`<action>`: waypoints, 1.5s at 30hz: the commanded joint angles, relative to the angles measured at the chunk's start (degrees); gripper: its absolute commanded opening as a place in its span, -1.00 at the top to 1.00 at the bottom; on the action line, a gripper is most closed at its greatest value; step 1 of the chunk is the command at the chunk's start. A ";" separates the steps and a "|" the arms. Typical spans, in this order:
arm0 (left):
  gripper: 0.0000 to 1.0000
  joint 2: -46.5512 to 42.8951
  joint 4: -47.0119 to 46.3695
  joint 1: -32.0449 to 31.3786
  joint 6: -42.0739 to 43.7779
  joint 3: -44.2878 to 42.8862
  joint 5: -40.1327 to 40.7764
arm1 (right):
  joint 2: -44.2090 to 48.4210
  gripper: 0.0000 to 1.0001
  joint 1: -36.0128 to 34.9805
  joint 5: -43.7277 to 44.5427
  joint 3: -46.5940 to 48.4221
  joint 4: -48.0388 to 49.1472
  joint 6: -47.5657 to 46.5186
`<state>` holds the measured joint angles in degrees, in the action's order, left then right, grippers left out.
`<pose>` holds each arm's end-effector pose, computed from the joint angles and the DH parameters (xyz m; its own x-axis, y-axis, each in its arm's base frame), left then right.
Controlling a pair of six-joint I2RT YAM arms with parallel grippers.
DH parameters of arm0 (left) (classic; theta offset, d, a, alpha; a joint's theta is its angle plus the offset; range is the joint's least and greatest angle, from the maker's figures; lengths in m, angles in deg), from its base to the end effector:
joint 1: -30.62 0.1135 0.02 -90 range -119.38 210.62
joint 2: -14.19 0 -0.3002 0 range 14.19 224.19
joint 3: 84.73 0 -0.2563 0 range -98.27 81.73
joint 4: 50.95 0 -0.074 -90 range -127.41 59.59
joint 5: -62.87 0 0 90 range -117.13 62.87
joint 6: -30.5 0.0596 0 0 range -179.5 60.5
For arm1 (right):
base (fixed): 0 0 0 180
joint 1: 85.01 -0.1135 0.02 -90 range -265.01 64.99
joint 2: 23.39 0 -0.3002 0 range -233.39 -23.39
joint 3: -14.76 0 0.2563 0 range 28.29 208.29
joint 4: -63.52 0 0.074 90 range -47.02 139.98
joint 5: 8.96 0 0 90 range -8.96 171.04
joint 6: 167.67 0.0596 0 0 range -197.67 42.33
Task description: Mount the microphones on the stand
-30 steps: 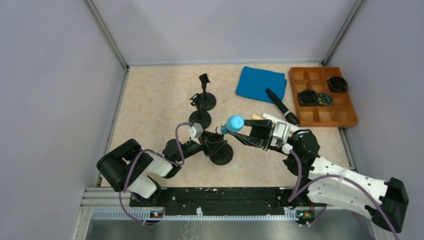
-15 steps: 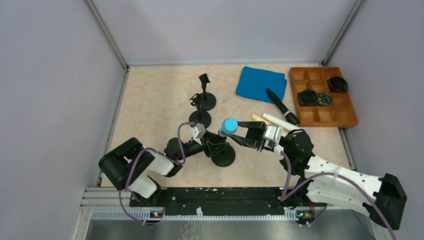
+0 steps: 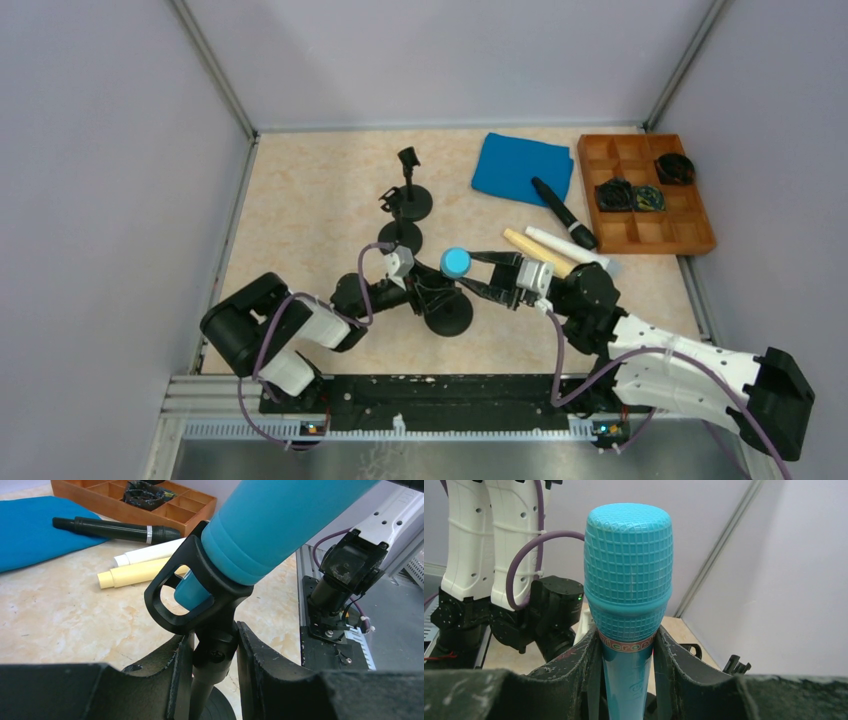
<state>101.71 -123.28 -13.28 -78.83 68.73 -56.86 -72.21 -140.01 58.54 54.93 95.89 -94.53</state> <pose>0.1630 -0.1979 0.2140 -0.1815 -0.2243 -0.9575 0.9457 0.2271 -0.2324 0.0925 0.1719 0.3528 0.4986 0.2449 -0.8315 -0.8497 0.3281 -0.4129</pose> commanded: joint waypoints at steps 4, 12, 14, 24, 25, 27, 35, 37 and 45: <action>1.00 1.31 -15.60 -0.18 -2.99 -2.06 -5.27 | 0.21 1.00 -0.26 0.36 -1.39 0.84 -4.92; 1.00 2.55 -16.88 -0.13 -1.90 -2.28 -7.17 | -0.15 1.00 -0.28 3.32 -2.27 -2.06 -6.27; 1.00 2.56 -16.87 -0.13 -1.48 -2.45 -7.94 | -0.74 1.00 -0.28 4.13 -2.35 -2.69 -5.57; 1.00 1.19 -16.88 -0.17 2.03 -1.30 -9.09 | -2.68 1.00 -0.18 4.86 -5.79 -3.02 -0.19; 1.00 1.09 -16.88 -0.14 2.16 -1.19 -9.19 | -2.71 1.00 -0.17 5.04 -6.25 -2.83 -0.19; 1.00 1.06 -16.83 -0.19 2.28 -1.07 -9.32 | -2.73 1.00 -0.19 5.62 -7.41 -2.40 -0.59; 1.00 0.64 -16.87 -0.13 1.80 -0.37 -9.71 | -2.83 1.00 -0.19 9.55 -8.81 -7.27 -6.50; 1.00 0.65 -16.87 -0.13 1.80 -0.16 -9.75 | -2.95 1.00 -0.19 10.77 -8.09 -9.56 -7.77; 1.00 -0.13 -16.43 -0.13 2.55 0.33 -9.90 | -5.75 1.00 -0.20 13.89 -6.31 -15.80 -8.04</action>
<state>103.27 -123.59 -12.37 -76.91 67.49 -60.08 -72.78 -141.22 64.92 50.27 101.20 -100.21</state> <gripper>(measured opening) 0.390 0.346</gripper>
